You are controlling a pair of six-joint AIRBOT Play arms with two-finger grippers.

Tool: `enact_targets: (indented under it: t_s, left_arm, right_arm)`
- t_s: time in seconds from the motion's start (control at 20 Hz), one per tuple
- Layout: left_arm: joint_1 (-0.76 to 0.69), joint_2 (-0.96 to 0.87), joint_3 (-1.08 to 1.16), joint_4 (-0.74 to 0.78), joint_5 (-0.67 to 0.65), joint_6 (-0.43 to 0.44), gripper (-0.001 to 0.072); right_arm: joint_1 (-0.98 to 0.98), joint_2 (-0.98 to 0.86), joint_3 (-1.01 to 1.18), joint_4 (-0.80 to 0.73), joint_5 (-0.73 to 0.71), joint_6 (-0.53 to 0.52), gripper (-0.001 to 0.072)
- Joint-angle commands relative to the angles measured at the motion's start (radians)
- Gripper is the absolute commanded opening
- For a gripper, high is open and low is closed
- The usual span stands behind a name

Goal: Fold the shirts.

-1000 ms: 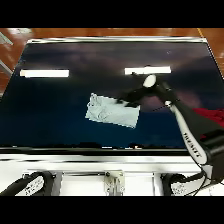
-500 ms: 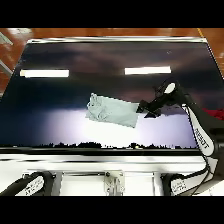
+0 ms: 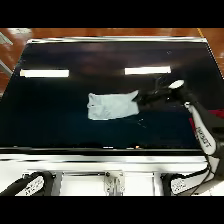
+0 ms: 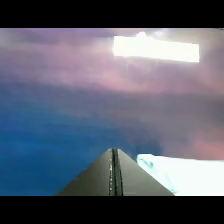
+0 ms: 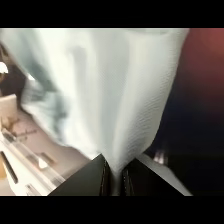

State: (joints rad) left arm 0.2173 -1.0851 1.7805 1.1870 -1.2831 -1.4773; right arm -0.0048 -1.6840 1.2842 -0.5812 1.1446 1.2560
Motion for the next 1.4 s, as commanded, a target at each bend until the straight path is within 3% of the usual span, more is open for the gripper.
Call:
enact_targets:
  t_s: [0.0, 0.15, 0.35, 0.75, 0.9, 1.15, 1.35]
  left_arm:
    - [0.001, 0.000, 0.000, 0.003, -0.029, -0.002, 0.0032]
    - [0.001, 0.000, 0.000, 0.004, -0.093, 0.008, 0.0032]
    - [0.001, 0.000, 0.000, 0.003, -0.149, 0.026, 0.0032]
    - [0.000, 0.001, 0.000, 0.003, -0.278, 0.025, 0.0032]
    - [0.000, 0.000, -0.001, 0.003, -0.282, 0.024, 0.0032]
    - [0.000, 0.000, -0.057, 0.003, -0.281, -0.002, 0.0032]
    - [-0.004, 0.000, -0.119, 0.003, -0.278, -0.028, 0.0032]
  right_arm:
    - [-0.142, 0.121, 0.139, 0.057, 0.096, 0.096, 0.0066]
    - [-0.295, 0.182, 0.289, 0.012, 0.232, 0.175, 0.0066]
    - [-0.507, 0.193, 0.419, -0.123, 0.298, 0.238, 0.0066]
    - [-0.754, 0.187, 0.430, -0.445, 0.196, 0.146, 0.0066]
    - [-0.786, 0.176, 0.430, -0.422, 0.090, 0.133, 0.0066]
    - [-0.782, 0.156, 0.431, -0.207, -0.074, 0.037, 0.0066]
    - [-0.837, 0.157, 0.486, -0.267, 0.070, 0.029, 0.0066]
